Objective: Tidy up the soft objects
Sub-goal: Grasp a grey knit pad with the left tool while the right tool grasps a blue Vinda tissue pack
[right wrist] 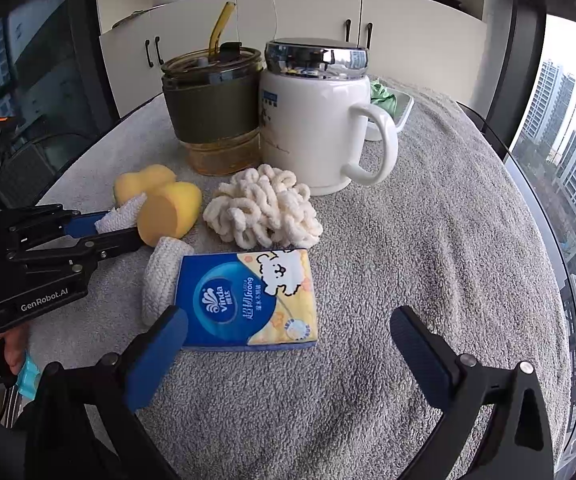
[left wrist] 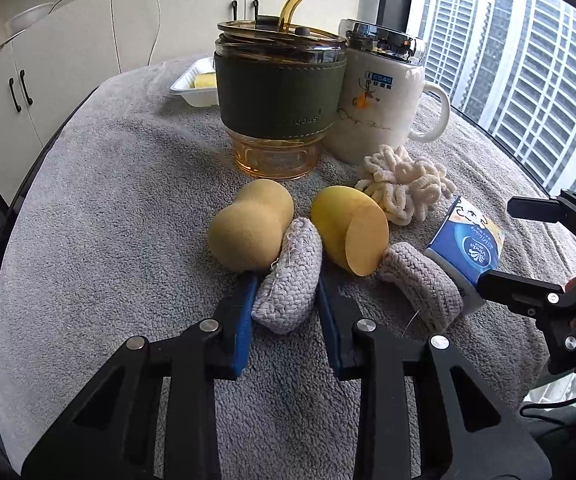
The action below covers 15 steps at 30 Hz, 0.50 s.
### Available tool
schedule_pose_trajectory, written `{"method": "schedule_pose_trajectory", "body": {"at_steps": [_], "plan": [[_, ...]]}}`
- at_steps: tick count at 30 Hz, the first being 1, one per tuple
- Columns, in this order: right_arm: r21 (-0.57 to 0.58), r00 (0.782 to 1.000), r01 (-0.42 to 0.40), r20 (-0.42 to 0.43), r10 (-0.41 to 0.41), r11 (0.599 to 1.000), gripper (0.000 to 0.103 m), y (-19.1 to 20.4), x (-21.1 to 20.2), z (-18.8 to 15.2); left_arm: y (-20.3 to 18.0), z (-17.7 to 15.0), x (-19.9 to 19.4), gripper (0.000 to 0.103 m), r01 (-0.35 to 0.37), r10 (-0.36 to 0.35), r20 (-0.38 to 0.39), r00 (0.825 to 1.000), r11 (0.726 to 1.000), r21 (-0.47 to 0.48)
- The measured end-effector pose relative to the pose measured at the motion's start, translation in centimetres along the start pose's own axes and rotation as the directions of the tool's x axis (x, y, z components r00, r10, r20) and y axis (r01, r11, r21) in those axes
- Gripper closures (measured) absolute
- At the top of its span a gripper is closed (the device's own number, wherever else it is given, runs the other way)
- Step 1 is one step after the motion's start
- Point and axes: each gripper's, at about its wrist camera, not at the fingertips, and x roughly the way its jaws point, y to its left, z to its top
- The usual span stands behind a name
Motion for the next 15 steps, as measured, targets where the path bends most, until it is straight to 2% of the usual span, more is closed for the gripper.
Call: {"method": "schedule_pose_trajectory", "body": {"at_steps": [4, 9, 12, 15], "plan": [[-0.023, 1.000, 0.006, -0.004, -0.006, 1.000, 0.000, 0.5, -0.1, 0.0, 0.2, -0.2, 0.1, 0.076, 0.014, -0.013, 0.003, 1.000, 1.000, -0.016], [-0.025, 0.999, -0.012, -0.033, 0.011, 1.000, 0.000, 1.1, 0.5, 0.1, 0.3, -0.4, 0.0, 0.076, 0.019, -0.018, 0.011, 1.000, 1.000, -0.024], [-0.065, 0.998, -0.012, -0.068, 0.007, 0.998, 0.000, 2.0, 1.2, -0.2, 0.1, -0.6, 0.0, 0.076, 0.019, -0.018, 0.014, 1.000, 1.000, -0.025], [-0.060, 0.999, 0.003, -0.045, -0.006, 0.998, 0.000, 1.7, 1.6, -0.2, 0.2, -0.8, -0.2, 0.076, 0.026, -0.025, 0.021, 0.999, 0.999, -0.037]]}}
